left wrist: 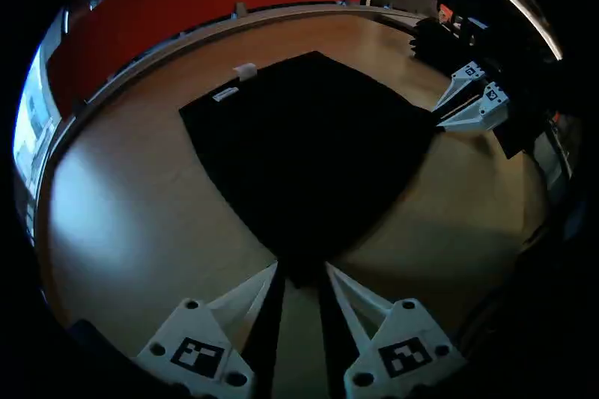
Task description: Fold towel
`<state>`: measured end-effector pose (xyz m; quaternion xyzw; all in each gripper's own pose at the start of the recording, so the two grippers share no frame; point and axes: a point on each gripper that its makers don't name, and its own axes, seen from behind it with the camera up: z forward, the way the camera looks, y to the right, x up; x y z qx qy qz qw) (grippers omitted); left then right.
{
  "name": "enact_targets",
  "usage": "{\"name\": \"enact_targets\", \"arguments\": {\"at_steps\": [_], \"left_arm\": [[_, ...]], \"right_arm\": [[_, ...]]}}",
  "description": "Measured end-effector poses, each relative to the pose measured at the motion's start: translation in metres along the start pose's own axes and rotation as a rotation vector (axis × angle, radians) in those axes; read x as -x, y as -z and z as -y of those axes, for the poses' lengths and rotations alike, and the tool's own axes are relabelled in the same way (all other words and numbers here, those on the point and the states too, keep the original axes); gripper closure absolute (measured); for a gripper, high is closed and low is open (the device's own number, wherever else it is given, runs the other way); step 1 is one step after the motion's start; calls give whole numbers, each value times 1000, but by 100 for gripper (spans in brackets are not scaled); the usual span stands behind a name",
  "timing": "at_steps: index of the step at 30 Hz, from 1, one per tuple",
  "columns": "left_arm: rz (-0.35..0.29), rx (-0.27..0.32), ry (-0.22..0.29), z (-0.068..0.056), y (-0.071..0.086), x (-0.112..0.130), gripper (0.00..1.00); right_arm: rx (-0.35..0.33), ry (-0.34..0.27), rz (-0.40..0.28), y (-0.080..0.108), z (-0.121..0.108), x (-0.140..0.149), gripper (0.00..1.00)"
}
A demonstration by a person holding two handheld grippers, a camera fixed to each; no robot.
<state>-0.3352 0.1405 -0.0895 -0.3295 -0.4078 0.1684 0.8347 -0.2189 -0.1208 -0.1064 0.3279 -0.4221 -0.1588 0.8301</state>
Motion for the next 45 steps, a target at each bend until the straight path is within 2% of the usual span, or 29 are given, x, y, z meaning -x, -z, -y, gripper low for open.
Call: {"name": "enact_targets", "arguments": {"at_steps": [4, 11, 18, 33, 45], "left_arm": [[-4, -3, 8, -1, 0, -1, 82], [-8, 1, 36, -3, 4, -3, 83], [-28, -6, 68, -1, 16, -12, 83], [-79, -49, 142, 6, 58, -41, 83], [-110, -52, 181, 1, 94, -60, 83]], "right_arm": [[-4, -1, 1, 1, 3, 0, 82], [-9, -19, -10, 5, 4, -2, 83], [-7, -19, -33, 15, 4, -12, 83], [2, 1, -104, 47, 9, -52, 83], [5, 10, -152, 82, 14, -77, 83]]}}
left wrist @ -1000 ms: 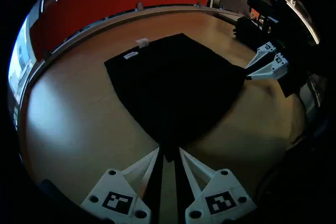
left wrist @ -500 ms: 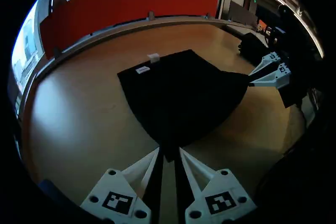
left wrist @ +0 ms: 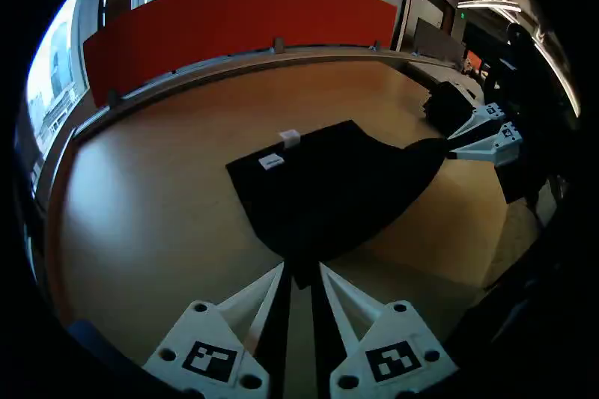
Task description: Fold towel
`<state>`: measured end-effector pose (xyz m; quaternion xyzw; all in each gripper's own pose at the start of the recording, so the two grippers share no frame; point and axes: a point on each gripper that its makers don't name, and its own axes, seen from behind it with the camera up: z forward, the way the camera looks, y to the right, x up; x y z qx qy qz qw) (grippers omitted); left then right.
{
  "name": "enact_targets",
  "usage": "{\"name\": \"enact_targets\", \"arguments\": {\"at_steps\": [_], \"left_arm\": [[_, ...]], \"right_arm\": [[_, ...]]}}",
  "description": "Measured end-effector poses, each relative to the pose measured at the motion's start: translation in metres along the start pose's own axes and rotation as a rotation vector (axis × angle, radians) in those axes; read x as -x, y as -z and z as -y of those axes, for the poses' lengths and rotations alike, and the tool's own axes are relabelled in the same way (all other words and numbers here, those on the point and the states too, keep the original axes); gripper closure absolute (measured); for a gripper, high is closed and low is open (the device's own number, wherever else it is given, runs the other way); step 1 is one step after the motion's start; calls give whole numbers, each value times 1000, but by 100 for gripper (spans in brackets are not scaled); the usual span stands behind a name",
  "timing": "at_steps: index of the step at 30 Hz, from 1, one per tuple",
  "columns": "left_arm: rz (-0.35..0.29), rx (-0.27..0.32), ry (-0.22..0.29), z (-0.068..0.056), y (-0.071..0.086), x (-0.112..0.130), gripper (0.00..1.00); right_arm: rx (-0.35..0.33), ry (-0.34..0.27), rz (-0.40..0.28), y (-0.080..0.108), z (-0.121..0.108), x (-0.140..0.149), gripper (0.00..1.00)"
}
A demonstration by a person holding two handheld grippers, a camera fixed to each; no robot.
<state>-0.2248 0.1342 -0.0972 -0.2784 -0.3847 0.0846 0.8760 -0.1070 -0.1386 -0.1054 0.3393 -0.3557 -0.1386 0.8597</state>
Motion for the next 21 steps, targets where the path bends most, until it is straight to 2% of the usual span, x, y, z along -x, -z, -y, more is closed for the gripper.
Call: {"name": "enact_targets", "arguments": {"at_steps": [8, 21], "left_arm": [[-2, 11, 2, -8, 17, -3, 83], [-10, 28, 2, -16, 32, -10, 83]], "right_arm": [[-9, -7, 0, 18, 10, -3, 83], [-20, -12, 6, 32, 19, -2, 83]]}}
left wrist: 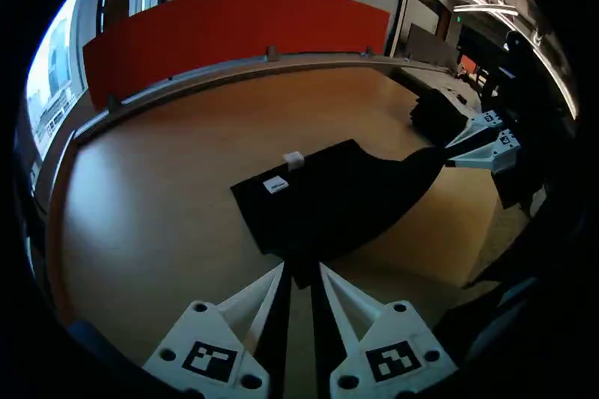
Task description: Fold towel
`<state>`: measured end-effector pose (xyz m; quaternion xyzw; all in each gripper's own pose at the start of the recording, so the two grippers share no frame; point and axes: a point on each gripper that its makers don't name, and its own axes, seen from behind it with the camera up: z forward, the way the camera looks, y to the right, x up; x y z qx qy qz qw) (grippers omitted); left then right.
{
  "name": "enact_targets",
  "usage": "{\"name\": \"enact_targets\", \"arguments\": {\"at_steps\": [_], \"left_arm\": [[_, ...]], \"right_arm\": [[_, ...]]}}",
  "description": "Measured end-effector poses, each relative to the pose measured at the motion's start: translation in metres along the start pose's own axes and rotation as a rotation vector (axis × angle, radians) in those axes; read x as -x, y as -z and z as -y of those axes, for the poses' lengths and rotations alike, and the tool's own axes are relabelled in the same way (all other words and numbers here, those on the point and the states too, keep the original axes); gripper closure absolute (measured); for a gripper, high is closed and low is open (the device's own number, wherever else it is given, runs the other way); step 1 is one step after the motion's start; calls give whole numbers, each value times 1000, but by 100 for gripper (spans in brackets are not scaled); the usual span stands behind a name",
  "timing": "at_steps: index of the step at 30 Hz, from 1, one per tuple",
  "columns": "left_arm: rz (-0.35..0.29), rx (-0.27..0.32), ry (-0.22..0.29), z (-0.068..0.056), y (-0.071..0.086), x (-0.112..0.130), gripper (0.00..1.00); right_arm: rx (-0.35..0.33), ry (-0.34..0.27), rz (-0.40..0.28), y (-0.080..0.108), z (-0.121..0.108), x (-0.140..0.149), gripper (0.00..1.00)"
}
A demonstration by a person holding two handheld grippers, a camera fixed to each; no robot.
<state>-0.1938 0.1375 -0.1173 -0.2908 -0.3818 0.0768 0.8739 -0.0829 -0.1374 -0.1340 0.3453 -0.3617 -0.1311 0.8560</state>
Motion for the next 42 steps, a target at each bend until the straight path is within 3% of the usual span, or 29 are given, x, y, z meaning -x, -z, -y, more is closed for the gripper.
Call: {"name": "enact_targets", "arguments": {"at_steps": [13, 29, 36, 42], "left_arm": [[-13, -8, 0, 7, -11, -13, 83], [-9, -22, 19, 36, -62, -40, 83], [12, -21, 13, 43, -77, -40, 83], [35, -22, 15, 50, -91, -34, 83]], "right_arm": [[-15, 11, 15, -7, -2, -3, 83], [40, 18, 62, -47, -58, -19, 83], [33, 14, 86, -59, -66, -17, 83], [21, -30, 113, -70, -71, -9, 83]]}}
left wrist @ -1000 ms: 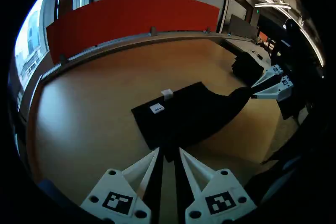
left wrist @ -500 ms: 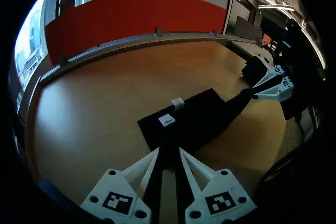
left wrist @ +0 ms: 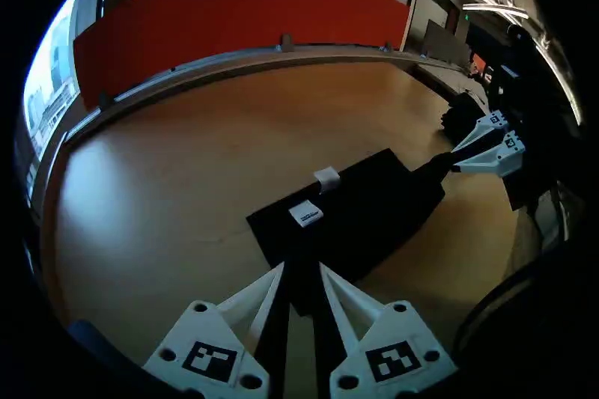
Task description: Fold towel
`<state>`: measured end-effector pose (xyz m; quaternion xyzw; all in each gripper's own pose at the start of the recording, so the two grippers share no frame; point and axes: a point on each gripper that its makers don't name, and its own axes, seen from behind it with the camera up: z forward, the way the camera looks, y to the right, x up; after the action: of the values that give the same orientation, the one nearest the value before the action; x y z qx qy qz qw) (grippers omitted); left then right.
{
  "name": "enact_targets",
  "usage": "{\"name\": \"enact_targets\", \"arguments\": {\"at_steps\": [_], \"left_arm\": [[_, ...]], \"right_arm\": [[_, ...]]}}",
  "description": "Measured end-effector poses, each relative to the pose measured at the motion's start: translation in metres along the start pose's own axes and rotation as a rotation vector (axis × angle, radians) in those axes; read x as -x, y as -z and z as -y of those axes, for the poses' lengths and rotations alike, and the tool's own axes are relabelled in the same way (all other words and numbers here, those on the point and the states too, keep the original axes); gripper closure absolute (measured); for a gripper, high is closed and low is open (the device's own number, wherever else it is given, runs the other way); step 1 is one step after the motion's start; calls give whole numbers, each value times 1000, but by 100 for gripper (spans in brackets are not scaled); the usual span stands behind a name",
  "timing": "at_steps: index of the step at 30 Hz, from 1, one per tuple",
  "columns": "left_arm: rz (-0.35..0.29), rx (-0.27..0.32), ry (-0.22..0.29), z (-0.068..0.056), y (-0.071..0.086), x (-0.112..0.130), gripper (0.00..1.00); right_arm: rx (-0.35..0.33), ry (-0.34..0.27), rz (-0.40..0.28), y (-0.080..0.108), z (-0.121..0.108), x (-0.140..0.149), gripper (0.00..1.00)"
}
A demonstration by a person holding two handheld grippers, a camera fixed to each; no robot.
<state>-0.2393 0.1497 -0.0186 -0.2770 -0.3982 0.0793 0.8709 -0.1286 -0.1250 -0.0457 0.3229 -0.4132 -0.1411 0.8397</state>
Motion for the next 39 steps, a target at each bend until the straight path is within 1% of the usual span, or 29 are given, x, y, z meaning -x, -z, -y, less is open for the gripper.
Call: {"name": "enact_targets", "arguments": {"at_steps": [5, 9, 14, 18, 21, 23, 26, 28, 33, 39], "left_arm": [[11, -6, -5, 7, -18, 2, 83], [17, -9, -6, 12, -33, 5, 83], [29, -9, -7, 15, -47, 9, 83], [38, -14, -21, 17, -55, 12, 83], [40, -32, -37, 22, -61, 13, 77], [40, -49, -46, 27, -64, 12, 72], [44, -76, -58, 35, -68, 12, 63], [47, -89, -67, 39, -70, 12, 61], [45, -111, -82, 47, -72, 8, 61], [33, -130, -80, 53, -70, 3, 61]], "right_arm": [[-2, -47, 27, -17, -8, 6, 83], [6, -69, 49, -30, -14, 13, 82], [16, -76, 67, -41, -17, 19, 82], [30, -80, 74, -48, -21, 22, 80], [45, -84, 77, -52, -26, 23, 78], [64, -87, 79, -56, -32, 23, 73], [92, -87, 78, -60, -40, 21, 64], [102, -87, 77, -62, -43, 20, 57], [124, -77, 76, -62, -51, 16, 39], [155, -70, 75, -61, -62, 13, 34]]}}
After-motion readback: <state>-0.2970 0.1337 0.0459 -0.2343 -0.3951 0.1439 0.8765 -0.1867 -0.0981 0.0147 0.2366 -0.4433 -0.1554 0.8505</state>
